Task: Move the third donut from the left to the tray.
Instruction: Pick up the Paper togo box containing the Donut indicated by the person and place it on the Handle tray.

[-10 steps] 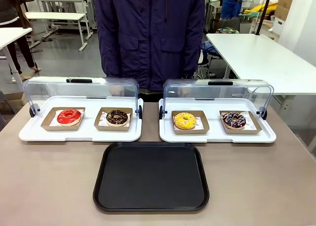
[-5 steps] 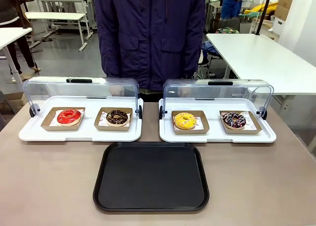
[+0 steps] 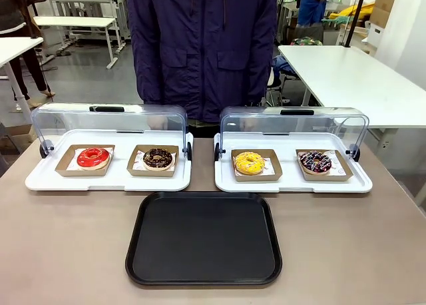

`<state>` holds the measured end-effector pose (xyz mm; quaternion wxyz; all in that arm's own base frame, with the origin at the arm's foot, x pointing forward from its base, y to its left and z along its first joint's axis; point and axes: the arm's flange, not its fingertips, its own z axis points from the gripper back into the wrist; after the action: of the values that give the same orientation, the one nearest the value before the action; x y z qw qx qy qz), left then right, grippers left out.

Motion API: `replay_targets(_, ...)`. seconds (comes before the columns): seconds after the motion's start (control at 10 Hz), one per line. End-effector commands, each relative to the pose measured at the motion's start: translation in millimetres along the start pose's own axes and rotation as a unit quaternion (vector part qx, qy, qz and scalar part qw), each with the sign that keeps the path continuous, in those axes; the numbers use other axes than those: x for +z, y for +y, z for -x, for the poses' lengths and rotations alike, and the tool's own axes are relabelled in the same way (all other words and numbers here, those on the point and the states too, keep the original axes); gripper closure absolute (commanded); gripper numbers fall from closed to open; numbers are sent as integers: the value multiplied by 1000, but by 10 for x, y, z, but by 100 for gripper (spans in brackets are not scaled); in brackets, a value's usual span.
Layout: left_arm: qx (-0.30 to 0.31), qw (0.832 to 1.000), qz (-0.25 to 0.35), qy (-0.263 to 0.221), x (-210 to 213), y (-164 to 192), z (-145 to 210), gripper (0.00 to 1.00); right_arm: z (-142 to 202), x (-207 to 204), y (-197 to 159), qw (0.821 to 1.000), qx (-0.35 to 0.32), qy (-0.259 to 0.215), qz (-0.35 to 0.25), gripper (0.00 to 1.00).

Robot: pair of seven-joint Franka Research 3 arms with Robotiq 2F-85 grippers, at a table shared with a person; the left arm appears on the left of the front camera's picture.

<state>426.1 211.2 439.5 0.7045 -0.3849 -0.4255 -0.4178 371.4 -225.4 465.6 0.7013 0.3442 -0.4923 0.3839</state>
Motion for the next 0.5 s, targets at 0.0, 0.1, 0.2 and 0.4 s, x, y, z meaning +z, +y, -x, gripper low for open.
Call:
replay_targets(0.0, 4, 1000, 1, 4, 9, -5, -29, 0, -8, -8, -5, 1000, 4, -10, -2, 0)
replay_targets(0.1, 4, 1000, 1, 4, 9, -5, -29, 0, -8, -8, -5, 1000, 4, -10, -2, 0)
replay_targets(0.2, 4, 1000, 1, 4, 9, -5, -29, 0, -8, -8, -5, 1000, 4, -10, -2, 0)
replay_targets(0.4, 4, 1000, 1, 4, 9, -5, -29, 0, -8, -8, -5, 1000, 4, -10, -2, 0)
